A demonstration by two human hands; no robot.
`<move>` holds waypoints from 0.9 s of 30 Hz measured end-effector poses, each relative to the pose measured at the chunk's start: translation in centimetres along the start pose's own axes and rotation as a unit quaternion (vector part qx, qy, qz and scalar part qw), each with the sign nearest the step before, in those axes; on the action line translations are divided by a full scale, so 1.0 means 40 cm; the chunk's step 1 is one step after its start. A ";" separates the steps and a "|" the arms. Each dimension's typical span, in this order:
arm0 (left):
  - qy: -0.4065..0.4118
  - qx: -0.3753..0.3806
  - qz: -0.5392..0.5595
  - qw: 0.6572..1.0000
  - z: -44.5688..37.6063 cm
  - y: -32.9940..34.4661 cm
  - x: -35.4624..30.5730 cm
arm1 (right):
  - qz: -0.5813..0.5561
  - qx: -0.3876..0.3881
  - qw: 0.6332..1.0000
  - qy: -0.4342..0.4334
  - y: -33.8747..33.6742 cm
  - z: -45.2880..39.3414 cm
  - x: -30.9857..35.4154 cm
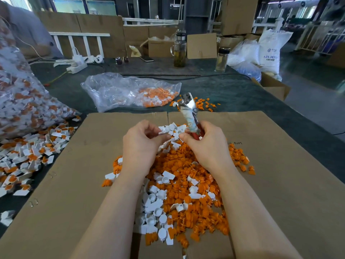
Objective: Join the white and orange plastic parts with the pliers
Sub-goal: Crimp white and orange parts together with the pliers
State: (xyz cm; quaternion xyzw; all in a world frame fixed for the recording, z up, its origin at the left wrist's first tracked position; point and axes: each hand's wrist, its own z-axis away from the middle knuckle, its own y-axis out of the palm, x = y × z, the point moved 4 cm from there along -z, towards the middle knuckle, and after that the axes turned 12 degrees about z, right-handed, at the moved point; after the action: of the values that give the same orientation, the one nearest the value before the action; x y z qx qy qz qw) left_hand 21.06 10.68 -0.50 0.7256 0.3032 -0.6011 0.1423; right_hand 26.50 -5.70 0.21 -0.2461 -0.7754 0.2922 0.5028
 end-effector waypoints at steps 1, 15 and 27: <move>-0.002 0.002 0.015 1.000 0.003 0.002 -0.003 | -0.001 -0.002 1.000 -0.008 0.000 0.002 0.003; -0.084 0.037 0.180 0.979 0.023 0.040 -0.009 | -0.134 -0.031 0.991 0.003 -0.003 0.005 0.009; -0.079 0.032 0.257 0.963 0.026 0.045 -0.013 | -0.201 -0.019 0.979 -0.039 -0.018 0.014 0.023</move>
State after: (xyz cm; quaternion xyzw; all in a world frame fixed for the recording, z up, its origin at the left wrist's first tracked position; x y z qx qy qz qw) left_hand 21.31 8.55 -0.52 0.7336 0.0752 -0.6089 0.2922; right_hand 25.60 -5.71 1.09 -0.0832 -0.8335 0.1794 0.5159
